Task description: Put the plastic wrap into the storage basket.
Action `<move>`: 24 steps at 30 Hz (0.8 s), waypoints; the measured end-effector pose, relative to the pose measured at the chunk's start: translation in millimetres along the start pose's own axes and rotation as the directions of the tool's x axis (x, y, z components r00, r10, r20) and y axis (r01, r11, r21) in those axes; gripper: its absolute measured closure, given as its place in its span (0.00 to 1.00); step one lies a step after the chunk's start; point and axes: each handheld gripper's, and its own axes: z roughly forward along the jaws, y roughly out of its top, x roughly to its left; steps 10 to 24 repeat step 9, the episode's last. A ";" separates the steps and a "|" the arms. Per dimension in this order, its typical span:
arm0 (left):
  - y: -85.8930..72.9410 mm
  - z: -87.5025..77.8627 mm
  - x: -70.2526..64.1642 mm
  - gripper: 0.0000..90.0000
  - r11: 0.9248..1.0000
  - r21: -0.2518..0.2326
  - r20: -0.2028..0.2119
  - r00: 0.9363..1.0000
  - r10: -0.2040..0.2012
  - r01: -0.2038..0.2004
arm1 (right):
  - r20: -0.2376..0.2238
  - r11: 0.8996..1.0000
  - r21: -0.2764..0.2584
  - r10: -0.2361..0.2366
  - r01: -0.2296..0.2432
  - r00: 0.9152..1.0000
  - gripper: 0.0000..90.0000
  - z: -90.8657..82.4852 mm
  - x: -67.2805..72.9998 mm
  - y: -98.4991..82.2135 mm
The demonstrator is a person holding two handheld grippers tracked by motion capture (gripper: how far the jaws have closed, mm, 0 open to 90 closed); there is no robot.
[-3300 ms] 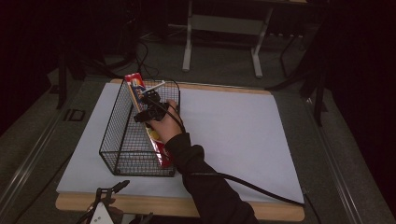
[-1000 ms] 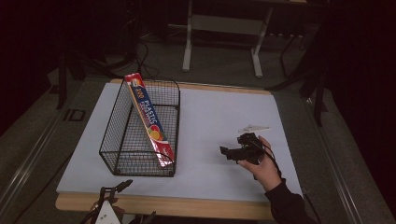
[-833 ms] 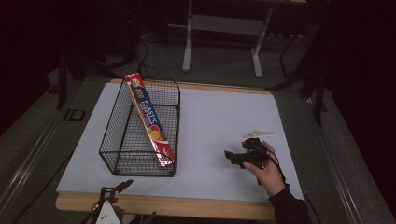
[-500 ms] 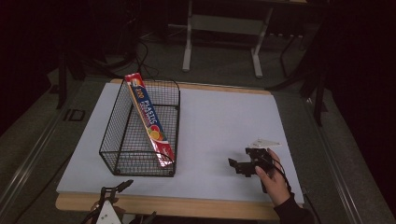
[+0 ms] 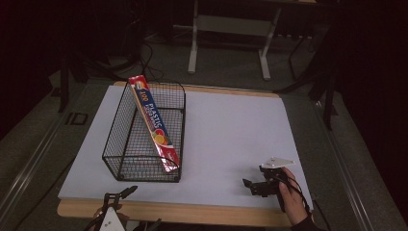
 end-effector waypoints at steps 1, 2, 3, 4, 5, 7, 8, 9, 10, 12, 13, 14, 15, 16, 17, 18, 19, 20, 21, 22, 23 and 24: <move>0.0 0.0 0.0 0.00 1.000 0.000 0.000 1.000 -0.001 0.001 | 0.001 1.000 0.005 -0.002 0.002 1.000 0.15 -0.9 -0.6 -2.5; 0.0 0.0 0.2 0.00 1.000 0.001 0.000 1.000 0.000 0.000 | 0.003 1.000 0.006 -0.006 0.006 1.000 0.15 -2.1 -1.4 -5.2; -0.1 0.0 0.2 0.00 1.000 0.001 0.001 1.000 -0.001 0.001 | 0.013 1.000 0.004 -0.005 0.005 1.000 0.15 -3.5 -2.1 -8.0; -0.1 -0.1 0.2 0.00 1.000 0.000 0.001 1.000 -0.001 0.001 | 0.023 1.000 0.004 -0.002 0.002 1.000 0.15 -5.2 -3.0 -10.8; -0.1 -0.1 0.2 0.00 1.000 0.000 0.001 1.000 -0.001 0.001 | 0.023 1.000 0.004 -0.002 0.002 1.000 0.15 -5.2 -3.0 -10.8; -0.1 0.0 0.2 0.00 1.000 0.000 0.004 1.000 0.000 0.000 | 0.040 1.000 -0.014 0.003 -0.002 0.999 0.15 -11.7 -7.6 -19.5; -0.1 0.1 0.1 0.00 1.000 -0.001 0.004 1.000 0.001 -0.001 | 0.053 1.000 -0.022 0.009 -0.008 0.999 0.15 -13.8 -9.4 -22.1; -0.1 0.1 0.2 0.00 1.000 -0.001 0.004 1.000 0.001 -0.001 | 0.061 0.999 -0.032 0.018 -0.016 0.998 0.15 -16.0 -11.4 -24.5; -0.1 0.1 0.2 0.00 1.000 -0.001 0.004 1.000 0.001 -0.001 | 0.061 0.999 -0.032 0.018 -0.016 0.998 0.15 -16.0 -11.4 -24.5; -0.1 0.1 0.2 0.00 1.000 -0.001 0.004 1.000 0.001 -0.001 | 0.061 0.999 -0.032 0.018 -0.016 0.998 0.15 -16.0 -11.4 -24.5; -0.1 0.1 0.2 0.00 1.000 -0.001 0.004 1.000 0.001 -0.001 | 0.061 0.999 -0.032 0.018 -0.016 0.998 0.15 -16.0 -11.4 -24.5; -0.1 0.1 0.2 0.00 1.000 -0.001 0.004 1.000 0.001 -0.001 | 0.061 0.999 -0.032 0.018 -0.016 0.998 0.15 -16.0 -11.4 -24.5; -0.1 0.1 0.2 0.00 1.000 -0.001 0.004 1.000 0.001 -0.001 | 0.061 0.999 -0.032 0.018 -0.016 0.998 0.15 -16.0 -11.4 -24.5; -0.1 0.1 0.2 0.00 1.000 -0.001 0.004 1.000 0.001 -0.001 | 0.061 0.999 -0.032 0.018 -0.016 0.998 0.15 -16.0 -11.4 -24.5; -0.1 0.1 0.2 0.00 1.000 -0.001 0.004 1.000 0.001 -0.001 | 0.061 0.999 -0.032 0.018 -0.016 0.998 0.15 -16.0 -11.4 -24.5; -0.1 0.1 0.2 0.00 1.000 -0.001 0.004 1.000 0.001 -0.001 | 0.061 0.999 -0.032 0.018 -0.016 0.998 0.15 -16.0 -11.4 -24.5; -0.1 0.1 0.2 0.00 1.000 -0.001 0.004 1.000 0.001 -0.001 | 0.061 0.999 -0.032 0.018 -0.016 0.998 0.15 -16.0 -11.4 -24.5; -0.1 0.1 0.2 0.00 1.000 -0.001 0.004 1.000 0.001 -0.001 | 0.061 0.999 -0.032 0.018 -0.016 0.998 0.15 -16.0 -11.4 -24.5; -0.1 0.1 0.2 0.00 1.000 -0.001 0.004 1.000 0.001 -0.001 | 0.061 0.999 -0.032 0.018 -0.016 0.998 0.15 -16.0 -11.4 -24.5; -0.1 0.1 0.2 0.00 1.000 -0.001 0.004 1.000 0.001 -0.001 | 0.061 0.999 -0.032 0.018 -0.016 0.998 0.15 -16.0 -11.4 -24.5; -0.1 0.1 0.2 0.00 1.000 -0.001 0.004 1.000 0.001 -0.001 | 0.061 0.999 -0.032 0.018 -0.016 0.998 0.15 -16.0 -11.4 -24.5; -0.1 0.1 0.2 0.00 1.000 -0.001 0.004 1.000 0.001 -0.001 | 0.061 0.999 -0.032 0.018 -0.016 0.998 0.15 -16.0 -11.4 -24.5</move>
